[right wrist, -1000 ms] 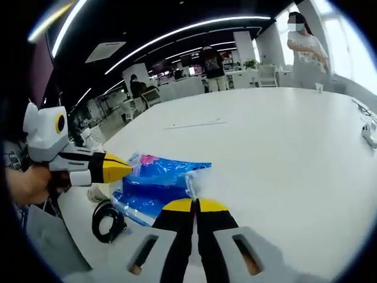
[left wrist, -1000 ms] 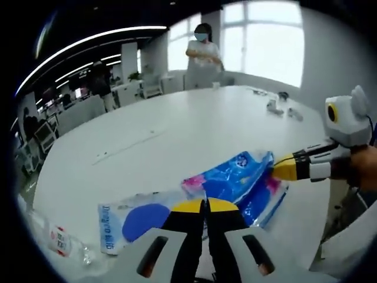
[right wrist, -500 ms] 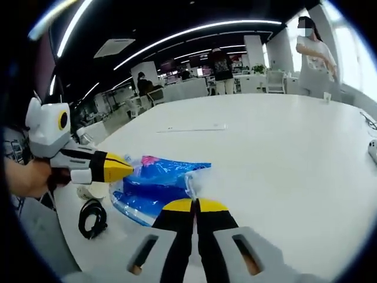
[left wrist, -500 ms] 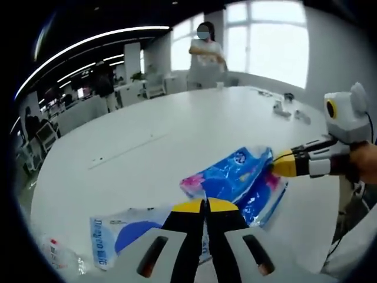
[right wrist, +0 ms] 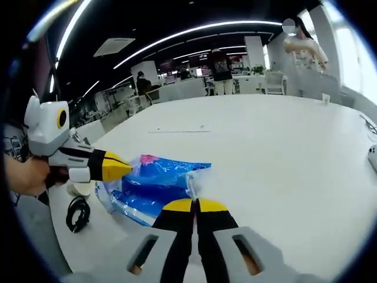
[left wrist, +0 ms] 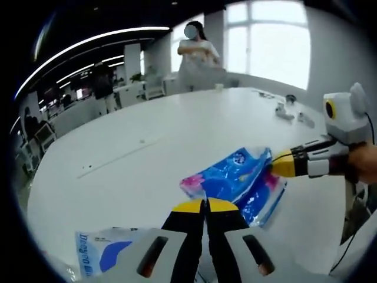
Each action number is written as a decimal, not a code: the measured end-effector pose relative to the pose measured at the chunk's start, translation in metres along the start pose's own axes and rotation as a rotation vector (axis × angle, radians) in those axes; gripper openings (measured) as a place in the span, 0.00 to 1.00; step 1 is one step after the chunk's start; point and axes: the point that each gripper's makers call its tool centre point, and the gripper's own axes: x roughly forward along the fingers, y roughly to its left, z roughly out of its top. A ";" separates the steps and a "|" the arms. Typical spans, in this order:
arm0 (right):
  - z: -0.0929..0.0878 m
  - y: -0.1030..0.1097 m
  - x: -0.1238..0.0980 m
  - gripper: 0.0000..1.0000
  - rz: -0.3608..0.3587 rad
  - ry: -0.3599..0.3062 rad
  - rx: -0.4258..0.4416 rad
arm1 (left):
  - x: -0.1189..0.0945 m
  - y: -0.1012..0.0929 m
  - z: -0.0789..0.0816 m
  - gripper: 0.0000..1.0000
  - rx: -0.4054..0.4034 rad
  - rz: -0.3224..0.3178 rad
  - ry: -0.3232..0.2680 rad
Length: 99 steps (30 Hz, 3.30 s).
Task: Arrange the tabletop items into an orderly group along one side of the table until the central work area is clear of visible clutter.
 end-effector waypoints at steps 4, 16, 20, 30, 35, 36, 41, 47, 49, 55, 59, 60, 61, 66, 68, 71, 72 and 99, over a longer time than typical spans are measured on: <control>-0.003 -0.013 0.002 0.00 -0.006 0.010 0.007 | 0.012 -0.006 0.002 0.00 -0.015 -0.006 0.002; -0.006 -0.030 0.019 0.00 0.016 0.011 -0.004 | 0.030 -0.003 0.000 0.00 -0.022 0.000 0.010; -0.005 -0.036 0.024 0.00 0.015 0.013 -0.012 | 0.038 -0.002 0.001 0.00 -0.022 0.004 0.012; -0.009 -0.054 0.038 0.00 -0.004 0.021 -0.021 | 0.063 0.001 -0.002 0.00 0.020 -0.011 0.038; -0.008 -0.057 0.045 0.00 -0.005 0.022 -0.030 | 0.071 0.005 -0.006 0.00 0.024 -0.009 0.055; -0.008 -0.058 0.046 0.00 -0.005 0.021 -0.034 | 0.071 0.005 -0.006 0.00 0.028 -0.008 0.056; -0.008 -0.060 0.049 0.00 -0.004 0.019 -0.035 | 0.074 0.005 -0.008 0.00 0.050 -0.010 0.061; -0.010 -0.060 0.049 0.00 -0.002 0.020 -0.042 | 0.075 0.005 -0.010 0.00 0.059 -0.011 0.067; -0.010 -0.062 0.049 0.00 -0.004 0.018 -0.041 | 0.076 0.005 -0.010 0.00 0.060 -0.013 0.065; -0.012 -0.065 0.051 0.00 -0.007 0.023 -0.051 | 0.079 0.006 -0.014 0.00 0.040 -0.010 0.071; -0.012 -0.068 0.051 0.00 -0.012 0.017 -0.047 | 0.081 0.004 -0.014 0.00 0.050 -0.010 0.066; -0.012 -0.068 0.052 0.00 -0.012 0.018 -0.049 | 0.083 0.005 -0.014 0.00 0.050 -0.011 0.067; -0.012 -0.069 0.052 0.00 -0.012 0.018 -0.051 | 0.083 0.005 -0.015 0.00 0.047 -0.012 0.069; -0.014 -0.075 0.052 0.00 -0.018 0.012 -0.041 | 0.086 0.000 -0.014 0.00 0.046 -0.021 0.060; -0.015 -0.076 0.052 0.00 -0.018 0.013 -0.039 | 0.087 -0.001 -0.014 0.00 0.055 -0.023 0.059; -0.016 -0.076 0.052 0.00 -0.017 0.011 -0.036 | 0.087 -0.001 -0.013 0.00 0.059 -0.025 0.060; -0.015 -0.076 0.052 0.00 -0.016 0.009 -0.038 | 0.087 0.000 -0.013 0.00 0.058 -0.023 0.060; -0.015 -0.085 0.053 0.00 -0.016 -0.037 -0.007 | 0.091 -0.004 -0.009 0.00 0.100 -0.042 0.050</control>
